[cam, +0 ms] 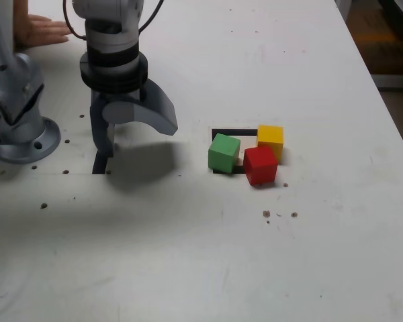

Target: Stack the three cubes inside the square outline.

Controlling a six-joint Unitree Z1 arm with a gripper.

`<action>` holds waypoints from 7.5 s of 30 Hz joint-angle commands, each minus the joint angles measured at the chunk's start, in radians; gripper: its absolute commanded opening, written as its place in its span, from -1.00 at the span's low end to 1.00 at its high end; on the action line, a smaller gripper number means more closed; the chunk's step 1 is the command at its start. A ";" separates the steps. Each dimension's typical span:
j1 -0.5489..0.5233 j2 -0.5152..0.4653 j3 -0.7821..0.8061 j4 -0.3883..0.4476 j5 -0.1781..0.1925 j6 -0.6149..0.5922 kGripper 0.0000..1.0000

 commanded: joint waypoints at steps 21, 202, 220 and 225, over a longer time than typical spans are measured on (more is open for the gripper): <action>-0.002 0.001 0.000 0.002 0.001 -0.006 0.99; 0.445 0.442 -0.814 0.423 0.165 0.513 -0.64; 0.546 0.396 -0.657 0.280 0.150 0.560 0.14; 0.546 0.386 -0.647 0.255 0.132 0.564 0.66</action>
